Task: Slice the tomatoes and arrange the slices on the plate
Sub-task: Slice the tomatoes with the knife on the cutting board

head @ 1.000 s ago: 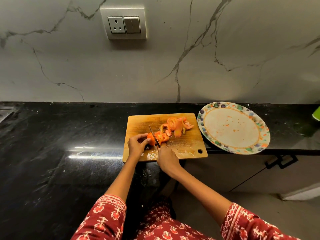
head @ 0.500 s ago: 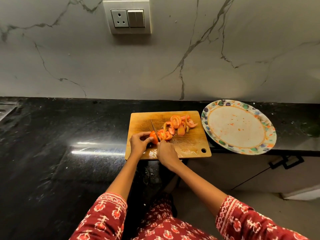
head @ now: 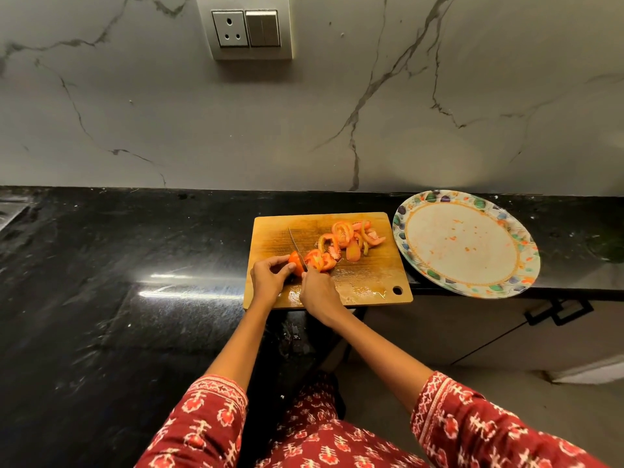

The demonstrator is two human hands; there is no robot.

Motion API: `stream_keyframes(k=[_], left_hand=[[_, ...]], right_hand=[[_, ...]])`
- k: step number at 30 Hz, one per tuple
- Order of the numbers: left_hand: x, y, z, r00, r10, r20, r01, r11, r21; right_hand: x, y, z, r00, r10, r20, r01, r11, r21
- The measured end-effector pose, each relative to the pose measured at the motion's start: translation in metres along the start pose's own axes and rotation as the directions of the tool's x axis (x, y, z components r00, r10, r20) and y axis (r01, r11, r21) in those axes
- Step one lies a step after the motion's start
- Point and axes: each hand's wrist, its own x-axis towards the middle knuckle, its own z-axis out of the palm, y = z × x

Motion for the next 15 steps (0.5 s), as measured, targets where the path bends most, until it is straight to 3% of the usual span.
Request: stream_keyframes(k=[8,15], left_hand=[[-0.001,0.005,0.003,0.999,0.040,0.002,-0.040,0.998,0.050],[0.002,0.001,0.001,1.000,0.027,0.011,-0.027,0.999,0.034]], right_hand=[[-0.018,0.015,0.003,0.997,-0.036,-0.073,0.031,0.997,-0.076],[-0.007,0.007,0.001,1.000,-0.002,-0.017,0.002,0.999,-0.050]])
